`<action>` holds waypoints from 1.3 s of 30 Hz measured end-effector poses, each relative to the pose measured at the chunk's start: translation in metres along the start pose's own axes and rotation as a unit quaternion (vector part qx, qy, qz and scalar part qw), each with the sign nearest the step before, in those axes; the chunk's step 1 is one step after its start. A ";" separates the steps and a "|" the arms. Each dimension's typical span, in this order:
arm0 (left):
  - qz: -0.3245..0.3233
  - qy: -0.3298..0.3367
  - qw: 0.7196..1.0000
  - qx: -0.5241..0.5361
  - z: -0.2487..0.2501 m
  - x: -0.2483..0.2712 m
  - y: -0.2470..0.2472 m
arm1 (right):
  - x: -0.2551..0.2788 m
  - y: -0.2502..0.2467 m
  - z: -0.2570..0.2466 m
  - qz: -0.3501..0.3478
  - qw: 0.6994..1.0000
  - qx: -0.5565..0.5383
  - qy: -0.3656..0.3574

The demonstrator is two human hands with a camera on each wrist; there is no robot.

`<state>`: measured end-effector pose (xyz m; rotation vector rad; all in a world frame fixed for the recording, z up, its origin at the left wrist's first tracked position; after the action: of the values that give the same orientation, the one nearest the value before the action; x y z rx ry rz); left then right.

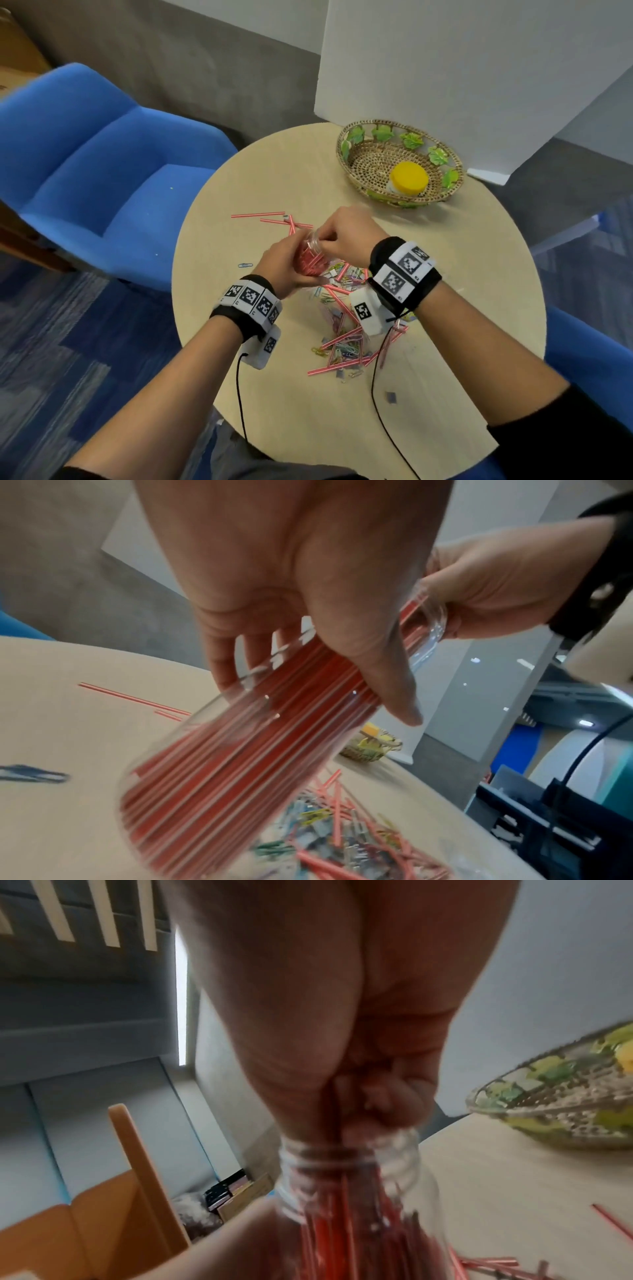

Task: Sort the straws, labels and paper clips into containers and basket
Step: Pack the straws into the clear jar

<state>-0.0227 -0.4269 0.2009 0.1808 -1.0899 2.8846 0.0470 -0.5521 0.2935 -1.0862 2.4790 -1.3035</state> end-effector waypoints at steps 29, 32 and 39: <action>0.092 -0.112 0.989 -0.039 -0.117 -0.052 -0.100 | -0.160 0.030 0.009 0.124 0.945 -0.301 -0.018; 0.147 -0.160 0.976 -0.035 -0.124 -0.054 -0.103 | -0.187 0.054 0.040 0.058 0.994 -0.078 0.049; 0.192 -0.181 0.965 -0.006 -0.127 -0.052 -0.106 | -0.206 0.129 0.038 -0.069 0.969 0.237 -0.009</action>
<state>0.0266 -0.2637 0.1691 0.5785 -1.3256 3.2744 0.1446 -0.3962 0.1307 -1.1460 1.9461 -1.7906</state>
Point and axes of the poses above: each hand's wrist, its own x-axis away from the middle knuckle, its own y-axis out of the palm, z = x × y, the point moved 3 cm from there along -x, towards the middle knuckle, and after that the axes turned 11 degrees about -x, right-handed, at the moved point
